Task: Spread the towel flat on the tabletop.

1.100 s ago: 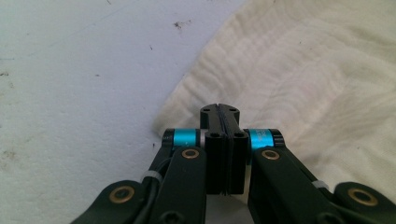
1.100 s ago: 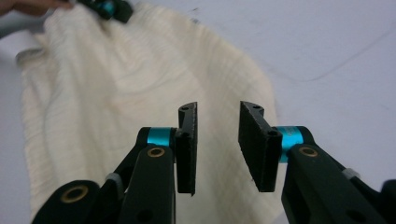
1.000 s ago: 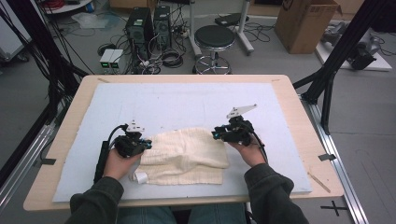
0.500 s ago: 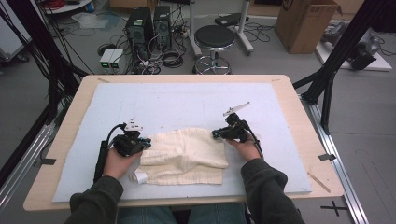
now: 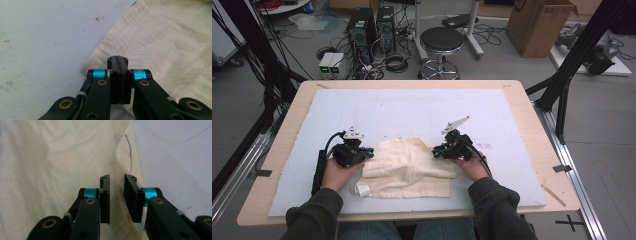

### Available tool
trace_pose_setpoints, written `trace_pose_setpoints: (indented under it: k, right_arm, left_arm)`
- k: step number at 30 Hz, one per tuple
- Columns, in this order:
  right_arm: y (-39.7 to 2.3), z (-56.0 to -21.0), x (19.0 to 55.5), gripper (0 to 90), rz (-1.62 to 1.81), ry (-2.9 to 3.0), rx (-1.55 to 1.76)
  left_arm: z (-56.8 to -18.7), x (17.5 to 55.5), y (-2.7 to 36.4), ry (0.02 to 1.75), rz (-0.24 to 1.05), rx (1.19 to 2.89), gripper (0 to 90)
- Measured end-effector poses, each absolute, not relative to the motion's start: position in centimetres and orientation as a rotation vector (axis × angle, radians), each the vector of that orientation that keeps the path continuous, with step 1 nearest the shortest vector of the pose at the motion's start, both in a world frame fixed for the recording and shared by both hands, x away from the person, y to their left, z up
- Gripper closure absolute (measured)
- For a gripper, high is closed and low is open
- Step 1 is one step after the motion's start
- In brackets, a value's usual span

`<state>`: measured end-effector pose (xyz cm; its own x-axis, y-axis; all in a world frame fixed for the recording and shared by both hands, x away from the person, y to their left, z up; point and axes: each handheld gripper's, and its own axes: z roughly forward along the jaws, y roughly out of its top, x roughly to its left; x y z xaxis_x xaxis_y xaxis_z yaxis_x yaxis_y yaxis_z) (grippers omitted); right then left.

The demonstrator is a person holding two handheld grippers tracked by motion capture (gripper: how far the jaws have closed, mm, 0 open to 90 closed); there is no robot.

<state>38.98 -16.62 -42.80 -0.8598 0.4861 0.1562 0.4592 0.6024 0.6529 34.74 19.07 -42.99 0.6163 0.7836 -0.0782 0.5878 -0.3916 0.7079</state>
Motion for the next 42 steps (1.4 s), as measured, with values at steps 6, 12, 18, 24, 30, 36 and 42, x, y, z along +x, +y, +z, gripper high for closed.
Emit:
trace_pose_setpoints:
  k: [6,12,18,24,30,36,42]
  right_arm:
    - [-18.3,-41.8,39.3,70.9,1.199,2.674,0.876]
    - [-20.5,-42.0,41.1,68.6,1.224,2.549,1.045]
    - [-19.3,-43.4,41.9,66.2,1.129,2.585,1.053]
    - [-18.9,-43.2,41.6,82.6,1.123,2.622,0.978]
    - [-19.7,-42.3,41.2,83.7,1.192,2.575,0.960]
    - [-19.4,-42.3,41.1,83.4,1.195,2.594,0.926]
    - [-18.8,-42.6,41.0,83.3,1.179,2.620,0.900]
  left_arm:
    - [-43.3,35.0,19.1,1.083,0.344,2.137,88.9]
    - [-43.4,35.2,19.1,1.090,0.345,2.127,88.9]
    - [-43.4,35.2,19.2,1.088,0.342,2.126,88.7]
    - [-43.2,35.4,19.7,1.129,0.376,2.072,74.0]
    - [-43.4,35.9,19.6,1.157,0.392,2.051,56.8]
    - [-43.7,36.1,19.4,1.181,0.436,2.065,62.7]
    - [-43.8,36.1,19.1,1.151,0.454,2.070,77.6]
